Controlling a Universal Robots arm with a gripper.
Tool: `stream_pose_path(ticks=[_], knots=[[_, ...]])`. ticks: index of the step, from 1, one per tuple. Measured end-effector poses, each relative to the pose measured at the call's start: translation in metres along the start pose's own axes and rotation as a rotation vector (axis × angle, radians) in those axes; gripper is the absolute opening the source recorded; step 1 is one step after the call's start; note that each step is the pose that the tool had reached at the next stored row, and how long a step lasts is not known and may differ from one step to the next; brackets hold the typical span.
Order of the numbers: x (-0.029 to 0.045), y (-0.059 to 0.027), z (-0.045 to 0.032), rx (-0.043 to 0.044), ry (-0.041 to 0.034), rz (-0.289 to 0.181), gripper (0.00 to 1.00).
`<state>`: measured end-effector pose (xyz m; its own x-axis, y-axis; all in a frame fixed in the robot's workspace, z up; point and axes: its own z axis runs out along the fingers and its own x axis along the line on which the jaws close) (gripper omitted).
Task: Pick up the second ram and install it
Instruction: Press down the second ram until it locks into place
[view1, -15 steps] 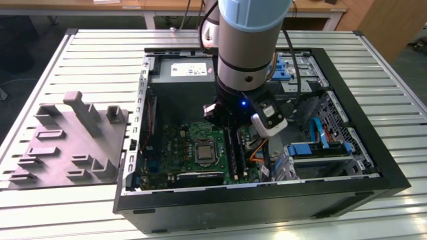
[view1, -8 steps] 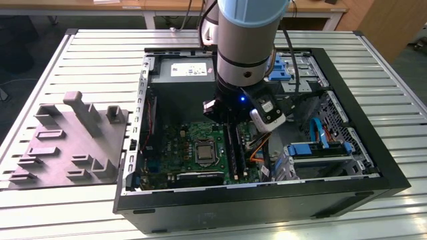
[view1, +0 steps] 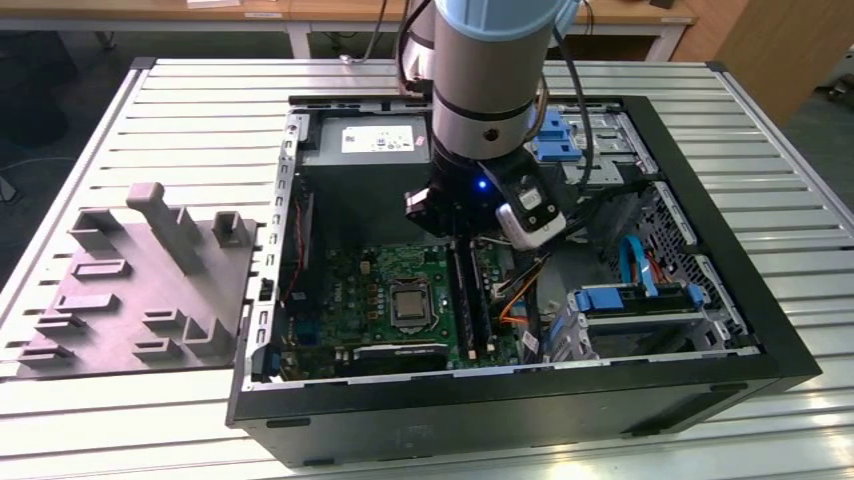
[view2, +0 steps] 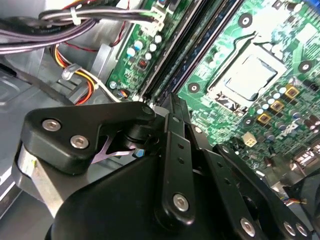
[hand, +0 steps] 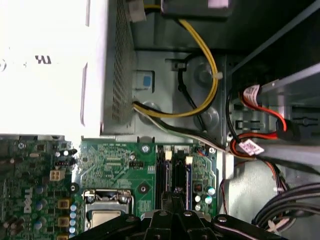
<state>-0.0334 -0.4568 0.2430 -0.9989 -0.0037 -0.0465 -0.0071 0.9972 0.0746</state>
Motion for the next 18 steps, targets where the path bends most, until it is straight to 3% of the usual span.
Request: stream_pose_path(ticks=[6,18], knots=[[-0.0001,0.0073,0.0008,0.0001,0.0000,0.000,0.10],[0.0004,0.0071,0.0094,0.0001,0.0001,0.000,0.10]])
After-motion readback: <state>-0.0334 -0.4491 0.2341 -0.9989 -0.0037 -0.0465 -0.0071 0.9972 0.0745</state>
